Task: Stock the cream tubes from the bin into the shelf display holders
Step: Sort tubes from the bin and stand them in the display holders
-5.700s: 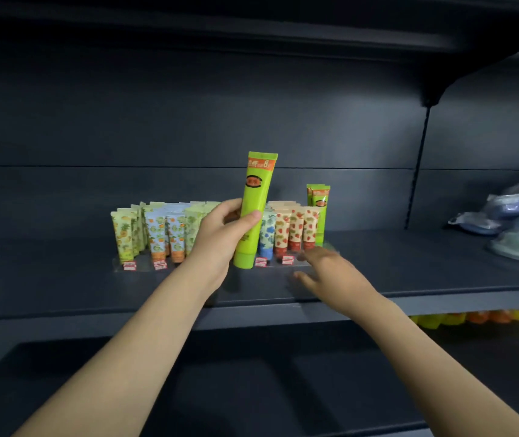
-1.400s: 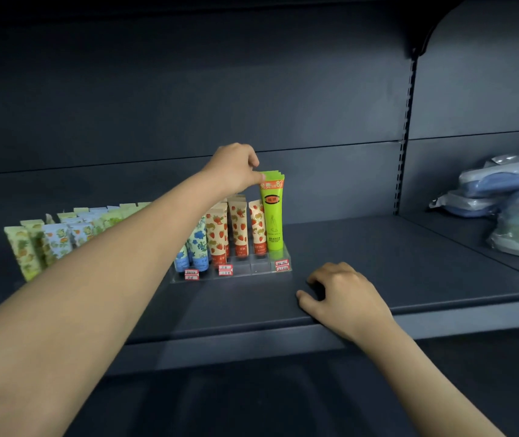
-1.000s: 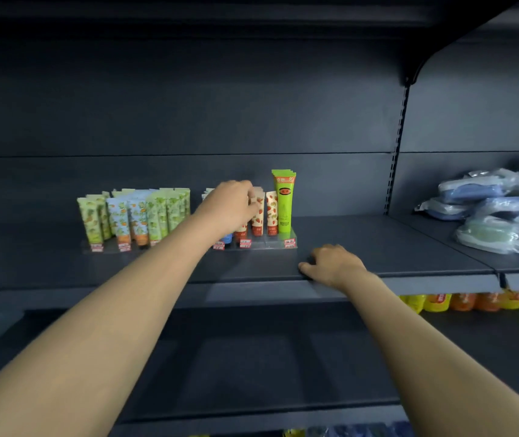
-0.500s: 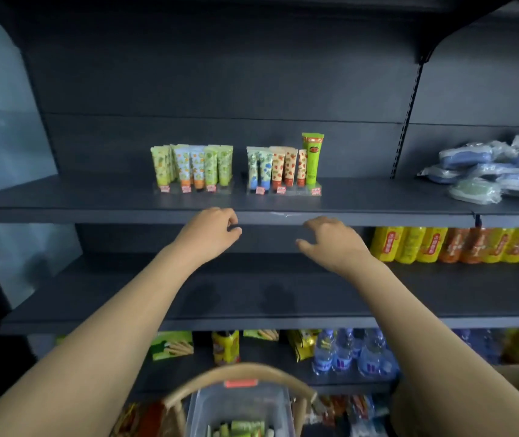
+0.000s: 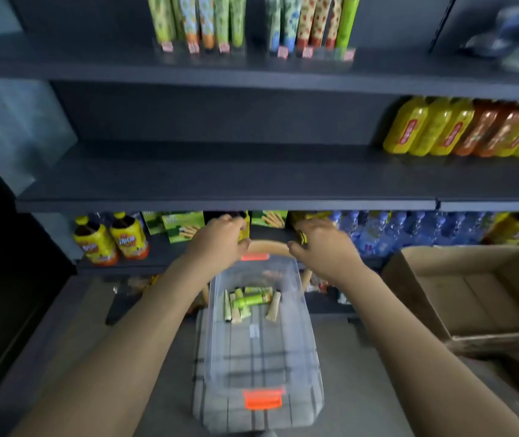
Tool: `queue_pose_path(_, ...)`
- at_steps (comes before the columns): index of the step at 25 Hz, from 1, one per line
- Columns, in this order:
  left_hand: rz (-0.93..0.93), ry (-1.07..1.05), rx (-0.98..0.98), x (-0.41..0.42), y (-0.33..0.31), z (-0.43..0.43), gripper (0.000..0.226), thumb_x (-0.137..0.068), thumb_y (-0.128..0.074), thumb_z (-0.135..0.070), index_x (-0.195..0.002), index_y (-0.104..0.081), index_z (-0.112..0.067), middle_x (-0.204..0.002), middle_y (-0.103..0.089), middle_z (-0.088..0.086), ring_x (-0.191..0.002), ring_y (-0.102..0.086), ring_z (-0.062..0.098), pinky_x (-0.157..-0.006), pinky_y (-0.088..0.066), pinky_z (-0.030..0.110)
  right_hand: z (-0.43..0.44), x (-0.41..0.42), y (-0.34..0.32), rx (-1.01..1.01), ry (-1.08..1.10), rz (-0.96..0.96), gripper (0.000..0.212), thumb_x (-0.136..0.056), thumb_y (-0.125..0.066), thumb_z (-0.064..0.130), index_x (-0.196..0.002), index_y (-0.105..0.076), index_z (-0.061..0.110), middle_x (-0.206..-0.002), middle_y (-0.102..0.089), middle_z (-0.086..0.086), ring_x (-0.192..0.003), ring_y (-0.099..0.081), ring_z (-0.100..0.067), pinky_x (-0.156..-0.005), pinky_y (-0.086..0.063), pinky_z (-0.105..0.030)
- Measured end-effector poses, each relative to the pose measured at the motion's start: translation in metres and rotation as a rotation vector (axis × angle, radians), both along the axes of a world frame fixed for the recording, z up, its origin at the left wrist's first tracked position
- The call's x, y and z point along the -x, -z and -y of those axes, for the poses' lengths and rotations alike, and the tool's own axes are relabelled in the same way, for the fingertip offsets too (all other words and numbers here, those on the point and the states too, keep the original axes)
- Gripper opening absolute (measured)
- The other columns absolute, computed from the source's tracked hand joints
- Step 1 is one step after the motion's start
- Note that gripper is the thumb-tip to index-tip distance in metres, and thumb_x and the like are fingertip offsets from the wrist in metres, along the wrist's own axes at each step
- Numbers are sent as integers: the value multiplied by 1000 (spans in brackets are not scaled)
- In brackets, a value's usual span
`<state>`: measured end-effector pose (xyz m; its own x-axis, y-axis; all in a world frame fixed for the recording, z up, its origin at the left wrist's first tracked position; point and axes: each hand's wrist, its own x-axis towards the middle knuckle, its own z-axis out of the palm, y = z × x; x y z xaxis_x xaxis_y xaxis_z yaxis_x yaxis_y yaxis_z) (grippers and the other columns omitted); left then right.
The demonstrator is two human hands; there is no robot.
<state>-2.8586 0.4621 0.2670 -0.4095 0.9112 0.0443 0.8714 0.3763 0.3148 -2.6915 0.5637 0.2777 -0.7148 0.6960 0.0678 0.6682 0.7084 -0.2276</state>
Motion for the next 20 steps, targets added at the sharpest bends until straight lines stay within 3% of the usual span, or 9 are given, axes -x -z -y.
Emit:
queue_pose_path(4,57,20,195,-2,81,-8,33,-92,-51,-29,-119,-53,-10,-124,-54,9,-108,-54,27,-86,-45,36,-9,3,80,150,-28,131,43,-91,-47,37,-127,-51,14,-127,-53,-8,-119,-47,-28,-95,-40,-38)
queue_pose_path(7,124,-23,325,1,135,-20,31,-92,-50,-29,-117,-54,-10,-122,-54,9,-109,-54,28,-87,-45,37,-23,8,136,251,-47,220,37,-92,-46,34,-121,-53,12,-122,-54,-8,-114,-48,-28,-88,-42,-37)
queue_pose_path(13,344,-161,419,6,247,-45,27,-91,-49,-21,-112,-57,-5,-112,-57,13,-100,-57,28,-78,-46,32,-45,30,247,498,-43,384,40,-92,-43,30,-126,-48,8,-123,-53,-10,-114,-47,-28,-83,-42,-35)
queue_pose_path(20,420,-308,367,28,364,-92,28,-92,-52,-21,-111,-61,-2,-114,-60,15,-103,-57,31,-84,-45,36,-59,56,369,747,292,334,34,-94,-43,25,-122,-49,6,-118,-56,-12,-110,-51,-28,-78,-41,-32)
